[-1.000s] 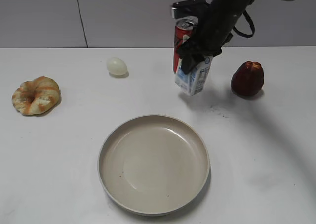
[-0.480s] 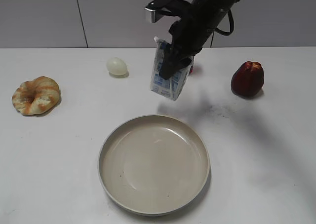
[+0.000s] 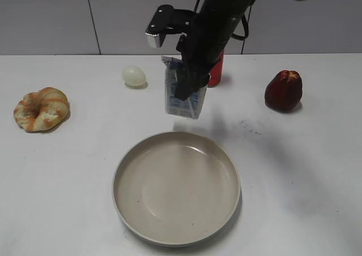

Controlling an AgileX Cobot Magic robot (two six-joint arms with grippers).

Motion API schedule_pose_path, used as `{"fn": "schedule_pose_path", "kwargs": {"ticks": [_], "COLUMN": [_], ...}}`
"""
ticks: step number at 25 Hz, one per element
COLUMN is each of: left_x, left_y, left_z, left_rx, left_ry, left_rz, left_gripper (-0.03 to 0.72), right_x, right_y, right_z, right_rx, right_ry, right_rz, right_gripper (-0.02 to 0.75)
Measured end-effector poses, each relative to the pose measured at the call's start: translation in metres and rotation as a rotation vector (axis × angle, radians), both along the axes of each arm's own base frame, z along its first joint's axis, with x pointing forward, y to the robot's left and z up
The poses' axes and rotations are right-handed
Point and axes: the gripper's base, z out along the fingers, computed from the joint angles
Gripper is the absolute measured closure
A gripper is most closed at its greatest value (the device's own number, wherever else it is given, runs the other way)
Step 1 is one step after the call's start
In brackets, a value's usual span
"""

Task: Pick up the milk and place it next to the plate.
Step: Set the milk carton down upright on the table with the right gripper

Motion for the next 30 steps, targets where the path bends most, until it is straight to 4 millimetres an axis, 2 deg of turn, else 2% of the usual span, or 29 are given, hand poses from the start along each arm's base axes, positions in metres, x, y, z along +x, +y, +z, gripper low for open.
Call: {"fn": "schedule_pose_path", "kwargs": {"ticks": [7,14,23,30], "left_x": [0.000,0.000,0.000,0.000], "left_y": [0.000,0.000,0.000,0.000], "left_z": [0.000,0.000,0.000,0.000], "left_rx": [0.000,0.000,0.000,0.000], "left_ry": [0.000,0.000,0.000,0.000], "left_rz": [0.000,0.000,0.000,0.000], "left_gripper": [0.455,0.453,0.452,0.452], "right_x": [0.004,0.007,0.009,0.010], "right_y": [0.002,0.004,0.006,0.007], "right_z": [-0.001,-0.029,-0.053,-0.056], "right_rx": [0.006,-0.017,-0.036,-0.029], "right_ry": [-0.066,-0.021,0.021,0.021], "right_rz": [0.060,0.072,0.079,0.073], "right_gripper": [0.440,0.440,0.436,0.329]}}
